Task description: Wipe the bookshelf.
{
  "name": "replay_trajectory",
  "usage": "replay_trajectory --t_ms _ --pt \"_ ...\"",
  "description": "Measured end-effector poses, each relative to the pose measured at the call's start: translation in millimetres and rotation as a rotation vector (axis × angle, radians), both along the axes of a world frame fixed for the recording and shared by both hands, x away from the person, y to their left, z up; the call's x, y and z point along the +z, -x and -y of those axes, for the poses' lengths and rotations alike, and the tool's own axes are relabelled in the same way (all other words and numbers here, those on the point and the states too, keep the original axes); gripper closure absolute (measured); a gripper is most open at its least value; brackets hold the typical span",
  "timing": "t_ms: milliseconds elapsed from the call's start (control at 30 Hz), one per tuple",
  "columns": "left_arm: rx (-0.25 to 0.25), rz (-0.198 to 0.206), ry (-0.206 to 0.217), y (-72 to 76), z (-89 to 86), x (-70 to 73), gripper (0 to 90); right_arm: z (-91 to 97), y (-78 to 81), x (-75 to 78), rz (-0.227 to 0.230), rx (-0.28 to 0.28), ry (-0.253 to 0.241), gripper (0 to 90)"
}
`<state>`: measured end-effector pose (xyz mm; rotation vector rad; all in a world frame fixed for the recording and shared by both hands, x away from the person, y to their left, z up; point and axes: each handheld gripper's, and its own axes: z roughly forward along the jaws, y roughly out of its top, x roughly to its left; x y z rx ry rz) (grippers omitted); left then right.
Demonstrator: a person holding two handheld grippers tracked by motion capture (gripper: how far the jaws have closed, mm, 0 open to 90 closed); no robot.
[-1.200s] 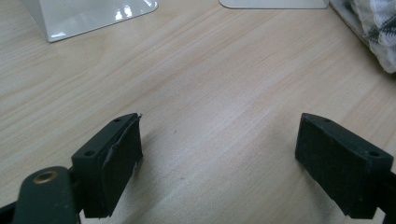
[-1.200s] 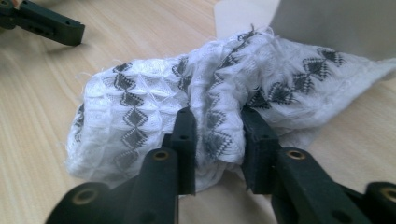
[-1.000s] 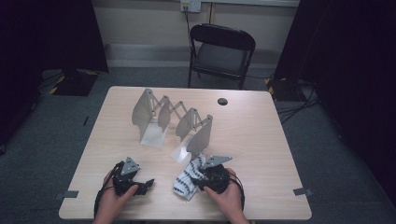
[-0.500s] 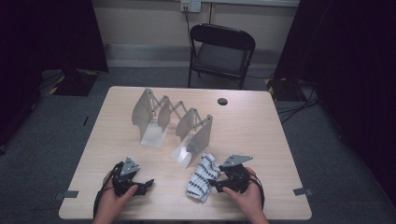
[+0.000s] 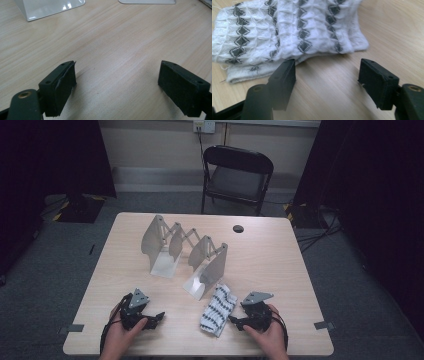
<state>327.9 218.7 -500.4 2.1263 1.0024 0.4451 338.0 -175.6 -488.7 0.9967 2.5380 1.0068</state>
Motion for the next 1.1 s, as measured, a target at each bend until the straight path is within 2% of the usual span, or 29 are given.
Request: replay_trajectory --t_ms 33,200,233,300,333,400,433,533,567,600,633,667,700,733,767,800,833,933,1067,1100 --pt "0.002 -0.001 -0.007 0.7 -0.3 0.4 15.0 -8.1 2.2 -0.7 0.014 0.013 0.014 28.1" --pt "0.008 -0.001 -0.011 1.5 0.6 0.8 15.2 -26.7 7.9 -0.8 0.020 0.045 0.020 28.6" --pt "-0.001 0.004 -0.034 3.1 4.3 2.7 15.5 -35.4 11.3 -1.0 0.017 0.070 0.019 27.1" --pt "-0.013 0.006 -0.037 4.0 7.0 3.2 15.5 -38.0 12.6 -1.4 0.021 0.075 0.018 26.1" --pt "-0.043 -0.003 -0.048 4.8 11.3 4.4 15.8 -42.5 15.4 -1.9 0.022 0.094 0.014 25.9" --pt "-0.050 -0.011 -0.035 5.5 14.4 4.1 16.1 -42.9 16.2 -1.9 0.023 0.094 0.014 25.9" --pt "-0.079 -0.014 -0.018 6.3 19.4 4.6 16.2 -40.1 17.1 -1.7 0.021 0.091 0.015 25.8" --pt "-0.108 -0.013 -0.008 6.7 24.9 7.2 16.2 -33.8 16.8 -0.5 0.016 0.088 0.028 24.6" --pt "-0.132 -0.012 0.011 6.2 31.3 10.8 16.3 -24.7 16.2 1.1 0.035 0.083 0.038 23.8" --pt "-0.132 -0.012 0.011 6.2 31.3 10.8 16.3 -24.7 16.2 1.1 0.035 0.083 0.038 23.8" --pt "-0.157 -0.009 0.019 5.4 35.3 13.1 16.4 -20.7 15.8 1.9 0.040 0.078 0.037 23.2" --pt "-0.167 -0.011 0.018 5.1 37.9 14.4 16.4 -12.9 14.8 3.4 0.047 0.065 0.032 21.6" --pt "-0.192 -0.018 0.032 3.2 44.8 16.7 16.9 1.0 12.7 4.5 0.047 0.029 0.027 18.7" --pt "-0.192 -0.018 0.032 3.2 44.8 16.7 17.1 1.0 12.7 4.5 0.047 0.029 0.027 18.7" --pt "-0.211 -0.023 0.044 0.8 51.6 18.4 17.2 13.1 10.8 4.3 0.047 -0.012 0.036 17.3" --pt "-0.211 -0.023 0.044 0.8 51.6 18.4 17.4 13.1 10.8 4.3 0.047 -0.012 0.036 17.3" --pt "-0.217 -0.028 0.060 0.0 55.9 19.3 17.4 19.6 9.9 3.7 0.049 -0.036 0.033 16.5" --pt "-0.229 -0.029 0.063 -2.3 63.7 23.0 20.1 32.7 8.5 2.0 0.055 -0.102 0.022 15.6" --pt "-0.227 -0.032 0.081 -2.0 74.0 28.0 25.9 35.2 6.0 -4.3 0.059 -0.103 0.022 14.3" --pt "-0.231 -0.025 0.077 -1.5 78.6 30.7 26.1 34.9 4.9 -6.9 0.064 -0.102 0.002 14.1"
